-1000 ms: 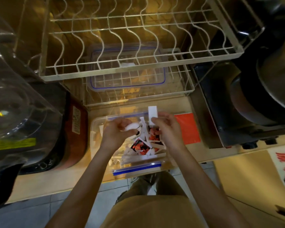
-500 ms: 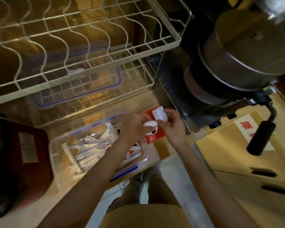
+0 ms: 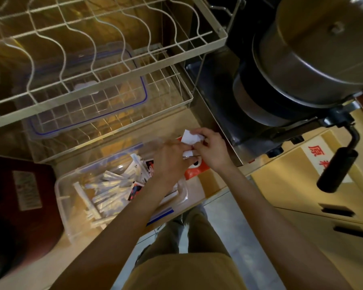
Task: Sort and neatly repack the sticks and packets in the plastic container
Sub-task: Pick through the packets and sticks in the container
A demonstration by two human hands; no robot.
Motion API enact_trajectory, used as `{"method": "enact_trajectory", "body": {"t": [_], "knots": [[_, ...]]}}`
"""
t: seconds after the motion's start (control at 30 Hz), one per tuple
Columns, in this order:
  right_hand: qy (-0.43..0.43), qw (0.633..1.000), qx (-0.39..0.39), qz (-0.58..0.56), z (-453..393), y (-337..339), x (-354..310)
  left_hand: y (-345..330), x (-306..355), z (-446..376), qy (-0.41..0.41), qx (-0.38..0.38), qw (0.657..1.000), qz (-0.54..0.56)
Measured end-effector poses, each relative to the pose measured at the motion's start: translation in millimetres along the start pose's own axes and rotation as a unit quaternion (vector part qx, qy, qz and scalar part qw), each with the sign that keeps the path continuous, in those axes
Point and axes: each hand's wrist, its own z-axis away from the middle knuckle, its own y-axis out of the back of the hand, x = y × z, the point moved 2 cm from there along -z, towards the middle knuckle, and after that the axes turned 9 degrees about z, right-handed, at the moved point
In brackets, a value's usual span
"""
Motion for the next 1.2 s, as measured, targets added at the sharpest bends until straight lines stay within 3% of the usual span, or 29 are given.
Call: {"method": "enact_trajectory", "body": {"t": [0.33, 0.43, 0.53, 0.7, 0.8, 0.9, 0.97, 1.2], "knots": [[0.042, 0.999, 0.003, 0.029, 1, 11, -13, 22, 3, 3, 0.045, -0.084, 0.995, 0.030], [0.069, 0.998, 0.013, -0.008, 13, 10, -31, 50, -2, 13, 0.063, -0.028, 0.984, 0.163], [0.105, 0.991, 0.000, -0.078, 29, 2, -53, 77, -19, 29, 0.098, 0.034, 0.952, 0.286], [0.091, 0.969, -0.117, -0.197, 45, -32, -74, 92, -63, 67, 0.190, 0.070, 0.916, 0.346], [0.067, 0.977, -0.177, -0.096, 45, -65, -67, 79, -82, 94, 0.257, 0.078, 0.902, 0.337], [0.075, 0.983, -0.151, 0.079, 45, -92, -57, 57, -91, 108, 0.295, 0.063, 0.924, 0.237], [0.098, 0.978, -0.127, 0.133, 46, -102, -54, 45, -94, 113, 0.290, 0.071, 0.939, 0.172], [0.132, 0.921, -0.191, 0.312, 29, -116, -48, 30, -93, 108, 0.261, 0.076, 0.961, 0.054]]}}
